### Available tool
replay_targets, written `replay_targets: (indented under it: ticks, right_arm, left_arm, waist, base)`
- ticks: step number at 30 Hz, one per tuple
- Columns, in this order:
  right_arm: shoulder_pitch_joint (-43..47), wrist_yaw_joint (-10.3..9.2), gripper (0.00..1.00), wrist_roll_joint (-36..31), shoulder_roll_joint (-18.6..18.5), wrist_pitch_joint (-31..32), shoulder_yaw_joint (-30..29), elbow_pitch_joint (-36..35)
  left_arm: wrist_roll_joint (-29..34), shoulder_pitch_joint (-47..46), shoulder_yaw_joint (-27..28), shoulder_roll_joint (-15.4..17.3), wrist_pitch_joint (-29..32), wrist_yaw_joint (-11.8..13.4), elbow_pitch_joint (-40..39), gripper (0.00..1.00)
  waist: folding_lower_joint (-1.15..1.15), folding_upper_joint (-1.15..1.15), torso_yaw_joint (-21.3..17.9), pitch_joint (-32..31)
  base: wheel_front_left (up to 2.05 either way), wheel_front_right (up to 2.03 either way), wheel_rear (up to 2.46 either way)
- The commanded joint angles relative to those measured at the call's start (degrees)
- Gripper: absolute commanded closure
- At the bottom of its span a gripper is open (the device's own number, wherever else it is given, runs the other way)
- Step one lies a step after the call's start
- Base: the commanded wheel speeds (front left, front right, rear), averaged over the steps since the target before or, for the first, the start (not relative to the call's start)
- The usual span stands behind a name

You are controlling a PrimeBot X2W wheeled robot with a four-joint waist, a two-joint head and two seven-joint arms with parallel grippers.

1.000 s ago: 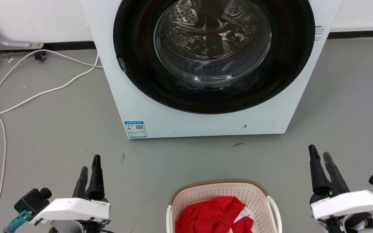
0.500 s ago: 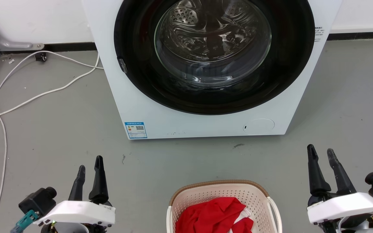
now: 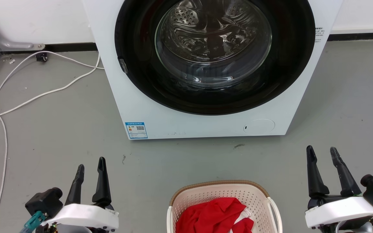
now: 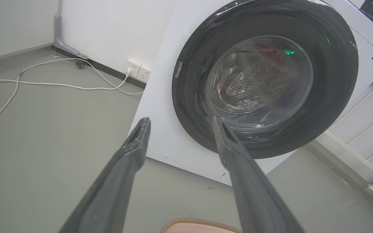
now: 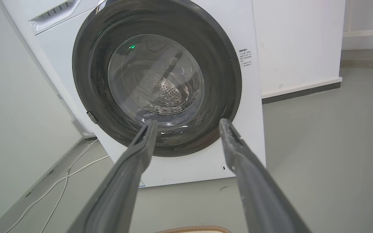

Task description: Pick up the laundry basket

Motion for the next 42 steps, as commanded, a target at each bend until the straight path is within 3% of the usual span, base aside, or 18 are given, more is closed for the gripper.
replay_targets:
  ticks: [1, 42]
  right_arm:
    - [0.07, 0.0, 0.0, -1.76, -0.3, -0.55, 0.09, -0.99]
    - [2.46, -0.01, 0.0, -23.54, -0.38, -5.81, -0.4, -4.29]
  left_arm:
    - [1.62, 0.28, -0.1, 0.23, -0.66, -0.24, -0.64, 0.0]
    - [21.94, 2.42, -0.67, 0.31, -5.82, 0.85, -0.84, 0.0]
  waist:
    - [0.0, 0.0, -0.04, 0.02]
    - [0.0, 0.0, -0.39, -0.17]
  base:
    - [0.0, 0.0, 0.0]
    - [0.0, 0.0, 0.0]
